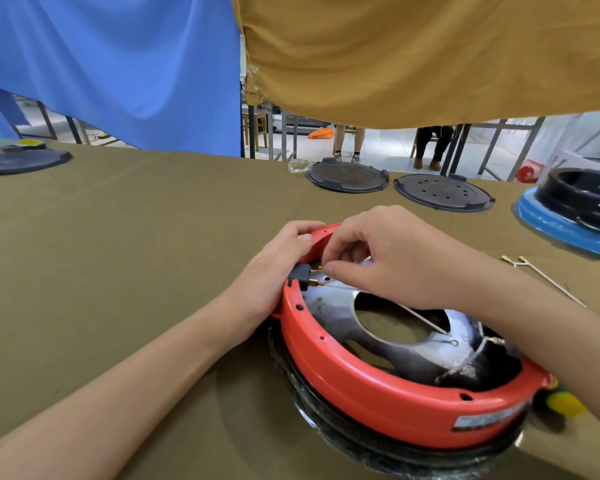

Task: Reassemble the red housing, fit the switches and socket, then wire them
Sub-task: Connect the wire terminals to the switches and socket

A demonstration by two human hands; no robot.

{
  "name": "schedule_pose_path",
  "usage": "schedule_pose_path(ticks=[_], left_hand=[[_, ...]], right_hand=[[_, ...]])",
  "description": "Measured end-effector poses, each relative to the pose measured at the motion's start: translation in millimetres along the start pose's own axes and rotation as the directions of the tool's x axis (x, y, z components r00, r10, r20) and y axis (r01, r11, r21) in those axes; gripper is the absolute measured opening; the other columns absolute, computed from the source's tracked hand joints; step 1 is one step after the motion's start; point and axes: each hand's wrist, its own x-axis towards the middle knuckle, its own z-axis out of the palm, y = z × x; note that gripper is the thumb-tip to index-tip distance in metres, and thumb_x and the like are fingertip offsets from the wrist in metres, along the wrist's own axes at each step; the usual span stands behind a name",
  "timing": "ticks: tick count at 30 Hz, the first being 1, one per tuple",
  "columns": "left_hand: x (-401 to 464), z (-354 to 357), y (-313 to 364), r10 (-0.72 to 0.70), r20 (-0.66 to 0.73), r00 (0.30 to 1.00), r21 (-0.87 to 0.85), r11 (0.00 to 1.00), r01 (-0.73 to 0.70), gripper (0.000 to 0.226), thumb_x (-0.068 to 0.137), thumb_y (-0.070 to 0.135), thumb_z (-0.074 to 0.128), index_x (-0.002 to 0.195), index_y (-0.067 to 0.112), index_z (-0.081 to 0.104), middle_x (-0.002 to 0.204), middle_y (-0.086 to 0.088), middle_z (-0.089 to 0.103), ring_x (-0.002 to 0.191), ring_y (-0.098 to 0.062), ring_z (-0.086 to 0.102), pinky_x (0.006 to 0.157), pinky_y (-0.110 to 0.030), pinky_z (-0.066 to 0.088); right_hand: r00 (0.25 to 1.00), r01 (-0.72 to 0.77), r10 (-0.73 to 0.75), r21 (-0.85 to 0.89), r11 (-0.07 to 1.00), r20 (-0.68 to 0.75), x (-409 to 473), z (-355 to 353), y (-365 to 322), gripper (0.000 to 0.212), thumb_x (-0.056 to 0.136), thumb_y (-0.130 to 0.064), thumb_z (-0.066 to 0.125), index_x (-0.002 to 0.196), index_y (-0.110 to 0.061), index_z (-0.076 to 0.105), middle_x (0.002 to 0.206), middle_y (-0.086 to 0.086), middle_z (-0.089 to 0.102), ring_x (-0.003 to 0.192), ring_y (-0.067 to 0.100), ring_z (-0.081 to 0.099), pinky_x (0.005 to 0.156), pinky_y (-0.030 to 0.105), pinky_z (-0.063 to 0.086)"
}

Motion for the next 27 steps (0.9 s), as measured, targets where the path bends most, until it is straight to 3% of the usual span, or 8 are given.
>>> schedule_pose_path(ticks=[19,24,27], left_hand=[[2.0,0.3,-1.8,-0.008,-0.010,1.000,-0.007,1.000,0.008,0.027,0.104,0.020,0.040,0.120,0.019,0.062,0.119,-0.011,0.068,0.117,-0.028,0.061,0.105,-0.044,0.044],[0.0,2.6,-0.5,0.005,-0.031,0.999,0.004,1.000,-0.005,0.027,0.103,0.019,0.041,0.117,0.021,0.064,0.115,-0.005,0.069,0.108,-0.016,0.063,0.097,-0.034,0.045],[-0.4,2.4,0.1,0.008,-0.023,1.000,0.007,1.000,-0.008,0.027,0.103,0.020,0.040,0.119,0.020,0.063,0.113,-0.004,0.069,0.105,-0.014,0.063,0.092,-0.031,0.046]], right_hand=[[1.000,0.025,-0.025,0.007,1.000,0.009,0.7,0.2,-1.5,0.014,0.086,-0.022,0.070,0.074,-0.028,0.074,0.053,-0.024,0.056,0.063,-0.006,0.056,0.059,0.005,0.038],[0.998,0.055,-0.055,-0.108,0.993,0.006,5.0,7.4,-5.8,0.013,0.088,-0.024,0.067,0.079,-0.031,0.074,0.068,-0.015,0.065,0.068,-0.001,0.057,0.065,0.008,0.040],[0.999,0.044,-0.044,-0.055,0.998,0.008,5.1,6.3,-4.3,0.010,0.089,-0.026,0.069,0.083,-0.029,0.076,0.072,-0.013,0.067,0.068,0.001,0.058,0.064,0.010,0.041]])
